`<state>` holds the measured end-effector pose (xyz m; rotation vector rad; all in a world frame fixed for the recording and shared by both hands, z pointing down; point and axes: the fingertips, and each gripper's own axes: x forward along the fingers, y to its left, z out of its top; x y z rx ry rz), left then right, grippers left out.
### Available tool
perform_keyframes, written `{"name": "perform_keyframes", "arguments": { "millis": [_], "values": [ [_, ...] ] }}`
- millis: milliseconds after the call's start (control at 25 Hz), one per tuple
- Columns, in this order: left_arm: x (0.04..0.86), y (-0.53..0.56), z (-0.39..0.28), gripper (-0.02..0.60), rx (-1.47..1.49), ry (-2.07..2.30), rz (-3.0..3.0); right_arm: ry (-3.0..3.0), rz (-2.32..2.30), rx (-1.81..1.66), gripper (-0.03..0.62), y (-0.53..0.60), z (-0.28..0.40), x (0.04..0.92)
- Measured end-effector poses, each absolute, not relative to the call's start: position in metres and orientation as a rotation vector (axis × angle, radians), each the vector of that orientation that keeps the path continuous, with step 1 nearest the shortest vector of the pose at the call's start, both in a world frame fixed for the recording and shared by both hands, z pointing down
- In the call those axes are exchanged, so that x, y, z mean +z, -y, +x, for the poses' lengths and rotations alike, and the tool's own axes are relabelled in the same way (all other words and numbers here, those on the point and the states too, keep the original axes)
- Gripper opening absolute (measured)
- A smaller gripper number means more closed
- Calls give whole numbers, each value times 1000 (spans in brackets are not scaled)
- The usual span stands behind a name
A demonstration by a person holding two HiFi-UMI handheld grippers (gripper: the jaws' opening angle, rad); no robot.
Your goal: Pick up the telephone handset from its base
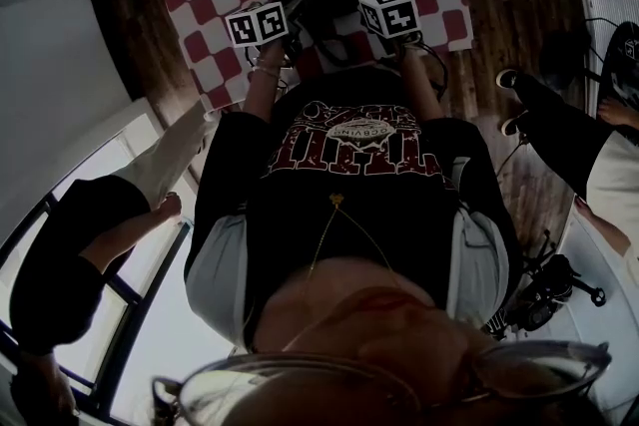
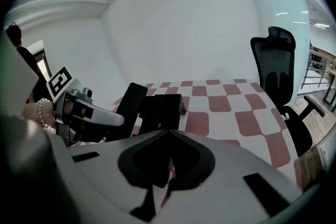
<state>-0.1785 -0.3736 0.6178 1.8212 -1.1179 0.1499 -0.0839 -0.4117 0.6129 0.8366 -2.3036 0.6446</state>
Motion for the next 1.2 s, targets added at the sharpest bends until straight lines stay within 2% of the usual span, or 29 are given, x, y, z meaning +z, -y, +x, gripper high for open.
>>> {"name": "perform_keyframes", "arguments": {
  "millis": [1200],
  "values": [
    [579, 345, -164, 81, 23, 1073, 1880, 2344, 817, 618, 17, 389, -88, 600]
  ]
}}
